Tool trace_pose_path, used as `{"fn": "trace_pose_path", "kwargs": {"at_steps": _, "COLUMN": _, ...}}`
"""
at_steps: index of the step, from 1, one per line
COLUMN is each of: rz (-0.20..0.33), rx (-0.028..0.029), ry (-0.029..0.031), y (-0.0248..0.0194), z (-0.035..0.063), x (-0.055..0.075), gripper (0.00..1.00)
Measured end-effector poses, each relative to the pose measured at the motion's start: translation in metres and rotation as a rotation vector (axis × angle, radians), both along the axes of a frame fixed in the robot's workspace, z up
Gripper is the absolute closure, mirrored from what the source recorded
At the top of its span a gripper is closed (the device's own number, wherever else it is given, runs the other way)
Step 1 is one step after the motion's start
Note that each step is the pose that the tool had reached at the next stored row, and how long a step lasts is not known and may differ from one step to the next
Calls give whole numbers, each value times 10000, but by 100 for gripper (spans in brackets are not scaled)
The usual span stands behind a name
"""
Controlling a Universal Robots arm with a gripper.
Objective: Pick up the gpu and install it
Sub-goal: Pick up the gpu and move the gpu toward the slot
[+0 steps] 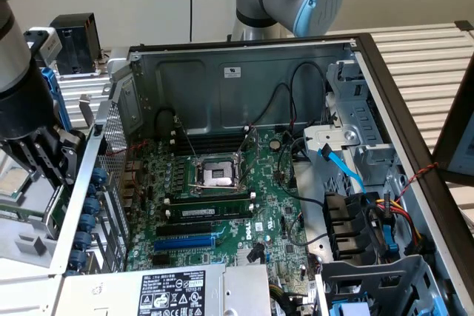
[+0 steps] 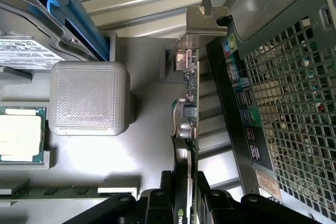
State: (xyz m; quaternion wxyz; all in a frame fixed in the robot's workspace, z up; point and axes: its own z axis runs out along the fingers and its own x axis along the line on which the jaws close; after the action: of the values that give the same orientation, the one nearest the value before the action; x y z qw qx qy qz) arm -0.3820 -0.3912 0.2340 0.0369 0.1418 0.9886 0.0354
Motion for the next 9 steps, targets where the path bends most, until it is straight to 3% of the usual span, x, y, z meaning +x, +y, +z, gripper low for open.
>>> {"fn": "trace_pose_path", "kwargs": {"at_steps": 9, "rz": 5, "rx": -1, "ry": 0, "y": 3, "z": -16, "x": 15, "gripper": 72}}
